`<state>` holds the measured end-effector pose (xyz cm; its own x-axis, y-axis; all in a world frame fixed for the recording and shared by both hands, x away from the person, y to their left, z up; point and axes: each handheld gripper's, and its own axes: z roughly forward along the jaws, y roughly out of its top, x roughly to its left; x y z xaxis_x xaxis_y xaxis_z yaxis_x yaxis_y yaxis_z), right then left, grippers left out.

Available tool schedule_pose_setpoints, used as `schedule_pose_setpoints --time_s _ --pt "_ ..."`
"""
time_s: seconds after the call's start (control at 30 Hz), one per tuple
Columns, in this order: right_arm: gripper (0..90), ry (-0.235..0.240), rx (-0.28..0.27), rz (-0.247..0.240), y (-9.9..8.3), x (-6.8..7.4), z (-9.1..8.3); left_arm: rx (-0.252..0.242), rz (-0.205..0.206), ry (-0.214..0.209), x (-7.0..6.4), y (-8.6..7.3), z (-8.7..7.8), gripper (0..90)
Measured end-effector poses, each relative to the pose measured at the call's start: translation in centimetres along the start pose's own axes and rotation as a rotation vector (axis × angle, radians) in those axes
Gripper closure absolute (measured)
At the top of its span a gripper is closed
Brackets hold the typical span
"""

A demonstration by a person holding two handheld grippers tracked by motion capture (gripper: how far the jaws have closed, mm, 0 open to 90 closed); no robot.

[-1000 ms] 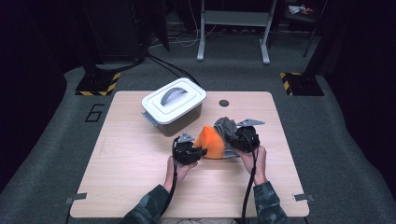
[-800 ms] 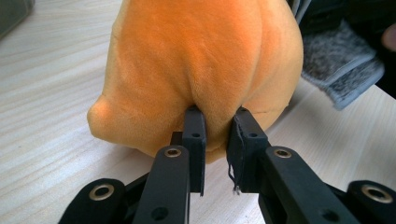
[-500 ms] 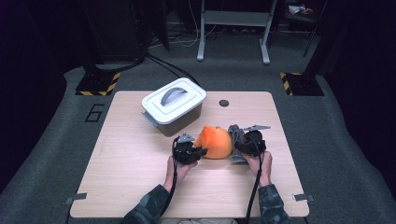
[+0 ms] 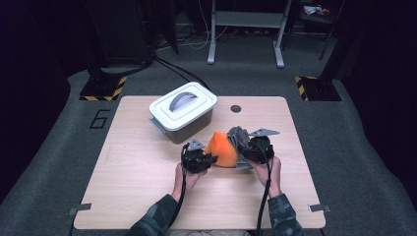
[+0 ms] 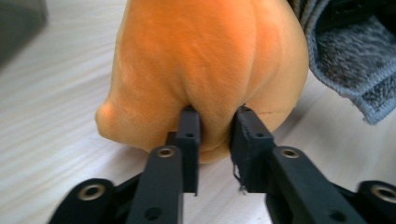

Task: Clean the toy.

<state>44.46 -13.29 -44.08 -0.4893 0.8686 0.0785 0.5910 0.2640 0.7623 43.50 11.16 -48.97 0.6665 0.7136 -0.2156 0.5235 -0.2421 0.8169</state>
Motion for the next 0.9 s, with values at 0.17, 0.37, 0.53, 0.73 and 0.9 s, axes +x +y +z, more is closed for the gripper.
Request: schedule_pose_setpoints --time_s 0.17,0.37,0.53,0.73,0.9 --pt "69.2 -0.004 0.009 -0.002 0.4 -0.4 0.3 0.025 0.109 0.062 -0.5 0.3 -0.2 52.4" --pt "69.1 0.001 0.016 0.007 0.7 -0.9 0.6 0.050 0.240 0.107 -1.0 0.1 0.4 45.3" --pt "69.0 0.002 0.010 0.015 0.6 -1.1 0.6 0.030 0.244 0.111 -0.9 -0.1 0.9 58.9" --pt "68.6 0.026 -0.005 0.060 0.3 -1.6 0.3 0.012 0.211 0.087 -0.9 -0.2 0.9 75.6" --pt "68.7 0.019 -0.043 0.063 0.2 -1.8 -0.7 -0.004 0.160 0.046 -0.9 0.0 0.5 80.3"
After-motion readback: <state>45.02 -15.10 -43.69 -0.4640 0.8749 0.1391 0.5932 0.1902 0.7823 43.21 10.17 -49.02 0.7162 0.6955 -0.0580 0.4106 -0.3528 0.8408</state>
